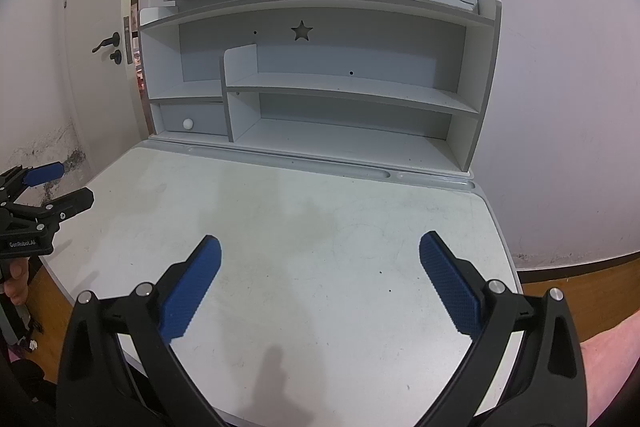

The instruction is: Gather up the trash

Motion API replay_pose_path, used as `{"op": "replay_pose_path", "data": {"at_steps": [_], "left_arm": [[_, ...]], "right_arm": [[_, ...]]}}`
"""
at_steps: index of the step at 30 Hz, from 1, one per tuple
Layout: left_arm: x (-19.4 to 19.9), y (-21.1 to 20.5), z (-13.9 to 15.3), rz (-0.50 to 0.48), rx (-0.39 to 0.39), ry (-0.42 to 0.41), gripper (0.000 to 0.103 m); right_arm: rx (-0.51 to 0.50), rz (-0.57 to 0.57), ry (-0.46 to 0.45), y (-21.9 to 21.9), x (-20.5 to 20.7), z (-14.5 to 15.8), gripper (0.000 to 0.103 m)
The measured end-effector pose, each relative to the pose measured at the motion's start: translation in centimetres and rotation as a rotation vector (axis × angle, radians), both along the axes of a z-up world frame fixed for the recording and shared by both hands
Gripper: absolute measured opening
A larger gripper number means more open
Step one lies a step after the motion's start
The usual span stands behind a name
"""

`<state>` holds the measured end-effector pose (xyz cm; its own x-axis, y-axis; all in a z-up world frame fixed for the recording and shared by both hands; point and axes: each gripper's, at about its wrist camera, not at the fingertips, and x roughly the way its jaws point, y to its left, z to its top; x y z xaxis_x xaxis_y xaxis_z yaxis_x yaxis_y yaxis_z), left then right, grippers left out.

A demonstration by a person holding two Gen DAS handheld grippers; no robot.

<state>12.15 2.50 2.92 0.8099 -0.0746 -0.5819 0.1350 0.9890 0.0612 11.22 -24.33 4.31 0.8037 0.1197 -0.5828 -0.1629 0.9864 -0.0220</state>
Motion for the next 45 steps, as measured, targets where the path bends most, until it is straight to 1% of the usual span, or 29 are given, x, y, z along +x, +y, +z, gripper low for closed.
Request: {"op": "replay_pose_path", "data": {"at_steps": [12,25,39,45], "left_arm": [[0.36,0.09,0.05,-0.011,-0.006,0.002,0.096],[0.42,0.15,0.00,-0.001,-0.011,0.012,0.096],[-0.16,0.01,0.09,0.004,-0.017,-0.002,0.096],[0.18,-0.02,-0.05,0.012,-0.021,0.016,0.096]], "right_arm": [[-0.001,0.001,-0.002,-0.07,-0.07,0.09,0.096],[-0.002,0.000,-0.002,-0.02,-0.06,0.10,0.096],[-0.004,0.005,0.000,-0.18,-0.08,0.13,0.096],[-0.005,0.006,0.003,-0.20,-0.06,0.10,0.096]]}}
